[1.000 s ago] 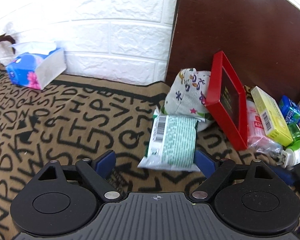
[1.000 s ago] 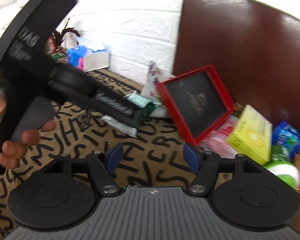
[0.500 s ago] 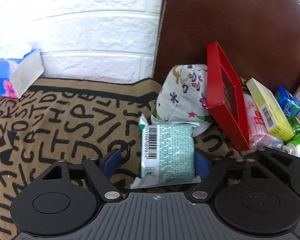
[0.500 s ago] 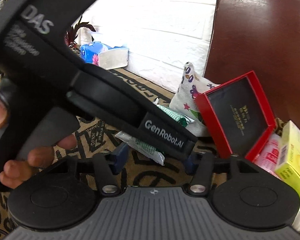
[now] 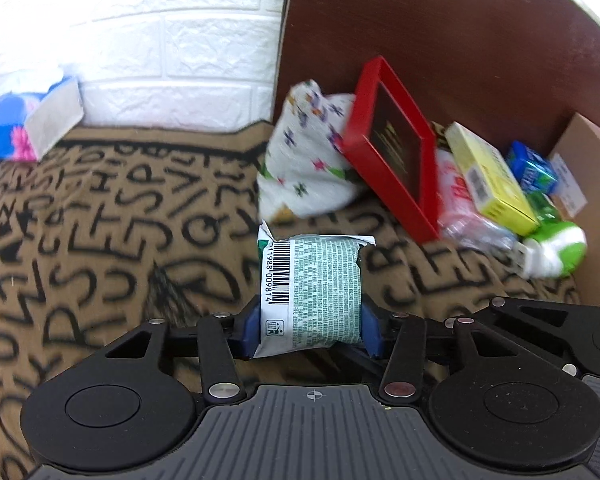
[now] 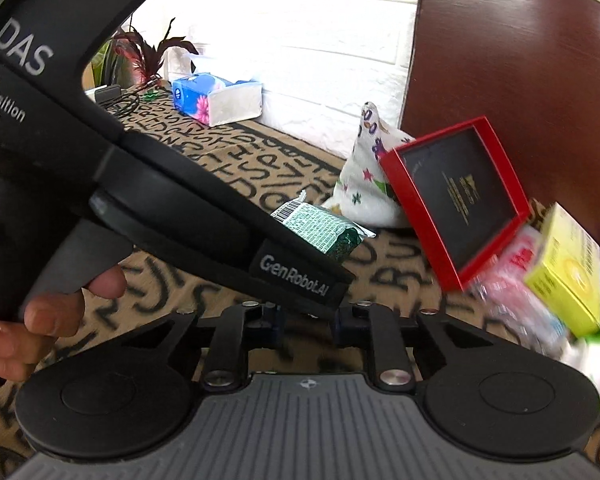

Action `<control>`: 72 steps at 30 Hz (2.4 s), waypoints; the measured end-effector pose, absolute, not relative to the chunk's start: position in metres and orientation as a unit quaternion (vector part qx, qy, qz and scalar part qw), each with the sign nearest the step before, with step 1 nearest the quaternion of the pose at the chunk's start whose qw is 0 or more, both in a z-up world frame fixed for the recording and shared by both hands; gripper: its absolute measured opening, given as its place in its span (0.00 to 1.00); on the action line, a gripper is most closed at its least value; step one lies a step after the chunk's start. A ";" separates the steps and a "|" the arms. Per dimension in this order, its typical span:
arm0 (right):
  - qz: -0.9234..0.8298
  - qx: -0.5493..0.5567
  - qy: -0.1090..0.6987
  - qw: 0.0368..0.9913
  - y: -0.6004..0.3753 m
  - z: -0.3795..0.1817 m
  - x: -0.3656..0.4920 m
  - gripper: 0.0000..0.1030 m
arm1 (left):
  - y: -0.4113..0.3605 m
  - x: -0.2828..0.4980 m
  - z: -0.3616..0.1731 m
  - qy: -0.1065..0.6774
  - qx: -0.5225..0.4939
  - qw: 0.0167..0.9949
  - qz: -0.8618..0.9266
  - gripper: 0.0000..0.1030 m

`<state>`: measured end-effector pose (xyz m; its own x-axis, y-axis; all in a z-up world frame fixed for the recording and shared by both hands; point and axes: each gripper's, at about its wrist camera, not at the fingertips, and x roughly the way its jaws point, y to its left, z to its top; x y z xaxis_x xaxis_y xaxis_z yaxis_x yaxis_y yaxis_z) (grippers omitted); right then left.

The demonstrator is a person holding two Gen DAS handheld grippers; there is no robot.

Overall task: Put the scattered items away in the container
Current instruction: 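Lift the wipes packet with the left gripper and carry it over the box, then lower the wipes packet into the box and open the left gripper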

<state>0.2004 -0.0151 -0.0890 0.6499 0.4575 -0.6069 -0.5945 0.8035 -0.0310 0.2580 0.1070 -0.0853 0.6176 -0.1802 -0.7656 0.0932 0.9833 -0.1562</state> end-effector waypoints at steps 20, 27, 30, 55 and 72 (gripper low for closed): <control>0.231 -0.083 0.301 0.922 -0.105 -0.064 0.060 0.22 | 0.023 0.123 -0.071 0.445 -0.071 0.882 -0.139 0.54; 0.192 -0.056 0.276 0.940 -0.147 -0.046 0.025 0.21 | -0.026 0.097 -0.049 0.427 -0.035 0.886 -0.179 0.53; 0.170 -0.042 0.256 0.951 -0.167 -0.034 0.014 0.21 | -0.051 0.091 -0.033 0.409 -0.016 0.890 -0.200 0.53; 0.017 -0.002 0.140 0.990 -0.336 0.031 0.061 0.21 | -0.240 0.155 0.051 0.283 0.098 0.898 -0.322 0.51; -0.039 0.001 0.254 0.966 -0.434 0.015 0.205 0.21 | -0.355 0.283 0.014 0.292 0.090 0.899 -0.315 0.74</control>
<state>0.2052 -0.4336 0.0145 0.8676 -0.0748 -0.4916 0.0756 0.9970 -0.0182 0.2834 -0.3550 0.0140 0.6314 -0.5133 -0.5813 0.6183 0.7856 -0.0221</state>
